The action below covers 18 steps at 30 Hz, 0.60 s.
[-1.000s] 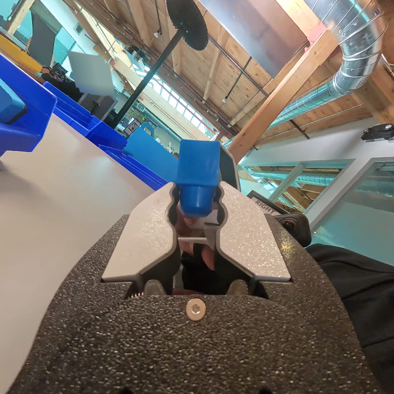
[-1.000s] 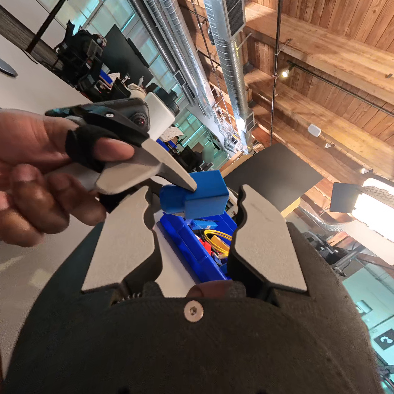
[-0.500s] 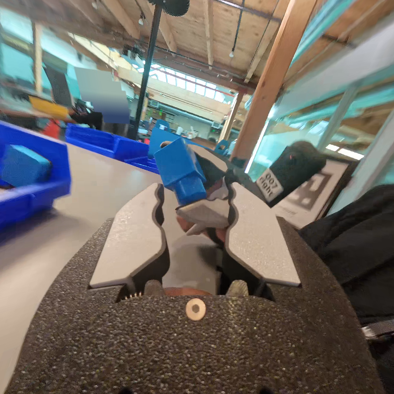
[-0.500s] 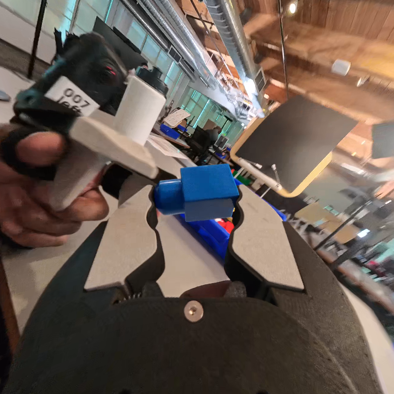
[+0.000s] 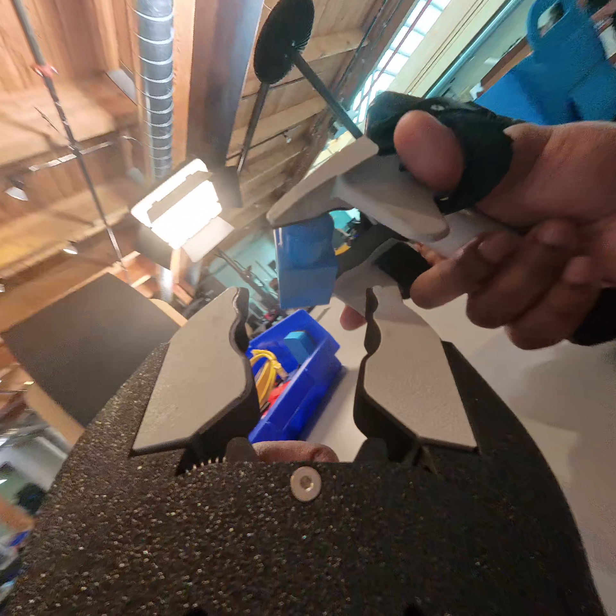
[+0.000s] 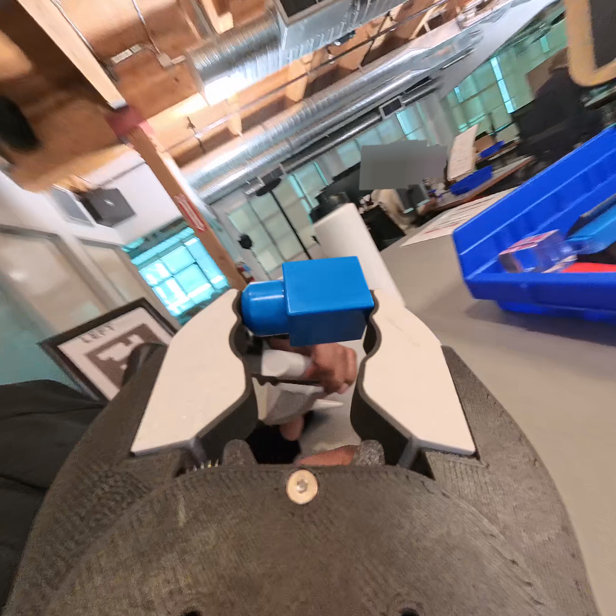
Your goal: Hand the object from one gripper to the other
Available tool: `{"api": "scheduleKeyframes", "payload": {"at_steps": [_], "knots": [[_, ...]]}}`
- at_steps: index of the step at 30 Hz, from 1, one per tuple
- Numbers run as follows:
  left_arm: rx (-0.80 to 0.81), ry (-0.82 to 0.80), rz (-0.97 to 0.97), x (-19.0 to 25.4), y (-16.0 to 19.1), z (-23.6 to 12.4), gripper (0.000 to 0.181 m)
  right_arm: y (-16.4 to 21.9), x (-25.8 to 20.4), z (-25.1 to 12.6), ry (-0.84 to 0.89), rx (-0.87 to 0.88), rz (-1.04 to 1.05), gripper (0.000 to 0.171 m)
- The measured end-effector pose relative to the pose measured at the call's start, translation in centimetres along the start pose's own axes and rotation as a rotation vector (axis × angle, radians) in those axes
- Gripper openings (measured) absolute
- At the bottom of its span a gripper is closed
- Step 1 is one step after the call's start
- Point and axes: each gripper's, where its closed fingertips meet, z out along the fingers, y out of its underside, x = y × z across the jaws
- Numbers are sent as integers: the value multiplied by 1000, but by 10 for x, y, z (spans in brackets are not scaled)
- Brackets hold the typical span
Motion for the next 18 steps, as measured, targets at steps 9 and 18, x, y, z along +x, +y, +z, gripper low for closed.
{"api": "scheduleKeyframes", "payload": {"at_steps": [9,18], "knots": [[-5,-127,214,-3,-6,-2,58,16,-23,12,-179,10,236,70],[-86,-157,232,-10,7,-2,38,21,-11,10,-91,-81,45,71]]}}
